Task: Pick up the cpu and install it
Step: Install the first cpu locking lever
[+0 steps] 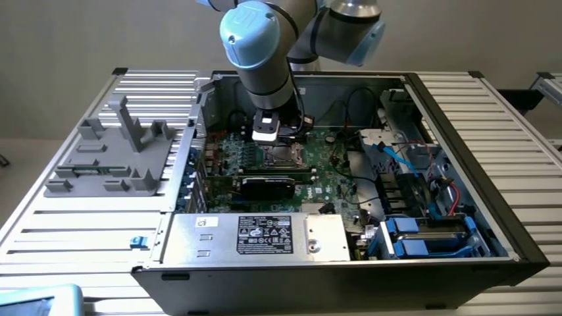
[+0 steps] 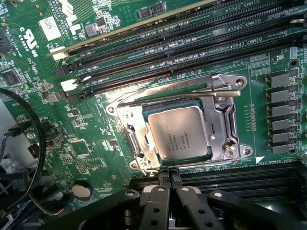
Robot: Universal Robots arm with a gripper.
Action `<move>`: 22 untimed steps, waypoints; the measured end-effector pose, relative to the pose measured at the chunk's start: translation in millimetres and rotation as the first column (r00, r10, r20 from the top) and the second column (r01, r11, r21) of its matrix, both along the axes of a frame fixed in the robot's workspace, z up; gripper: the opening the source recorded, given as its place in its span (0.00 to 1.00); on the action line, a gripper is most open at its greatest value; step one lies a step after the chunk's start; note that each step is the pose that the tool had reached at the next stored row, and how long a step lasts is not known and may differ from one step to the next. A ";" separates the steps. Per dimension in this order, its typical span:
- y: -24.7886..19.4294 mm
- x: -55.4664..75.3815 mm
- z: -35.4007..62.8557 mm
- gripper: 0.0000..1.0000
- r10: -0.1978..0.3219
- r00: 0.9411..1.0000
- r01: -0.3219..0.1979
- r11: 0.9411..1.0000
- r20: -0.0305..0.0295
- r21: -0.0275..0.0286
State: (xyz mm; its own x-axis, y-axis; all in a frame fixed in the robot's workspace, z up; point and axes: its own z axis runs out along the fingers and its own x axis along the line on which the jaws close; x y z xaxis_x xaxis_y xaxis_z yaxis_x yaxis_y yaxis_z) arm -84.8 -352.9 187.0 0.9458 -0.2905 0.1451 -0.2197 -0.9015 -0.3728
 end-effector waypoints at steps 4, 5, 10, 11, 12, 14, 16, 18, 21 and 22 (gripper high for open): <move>0.9 0.0 0.0 0.11 -0.001 1.000 0.001 1.000 0.000 0.000; 1.3 0.0 0.0 0.11 -0.001 1.000 0.001 1.000 0.000 0.000; 1.4 0.0 0.0 0.11 -0.002 1.000 0.002 1.000 0.000 0.000; 1.5 0.0 0.0 0.11 -0.002 1.000 0.002 1.000 0.000 0.000; 1.6 0.0 0.1 0.11 -0.002 1.000 0.002 1.000 0.000 0.000; 1.8 0.0 0.3 0.11 -0.002 1.000 0.002 1.000 0.000 0.000; 2.2 0.0 0.7 0.11 -0.002 1.000 0.002 1.000 0.000 0.000; 2.6 0.0 1.2 0.11 -0.002 1.000 0.002 1.000 0.000 0.000; 2.6 0.0 4.9 0.11 -0.002 1.000 0.002 1.000 0.000 0.000; 2.6 0.0 6.8 0.11 -0.002 1.000 0.002 1.000 0.000 0.000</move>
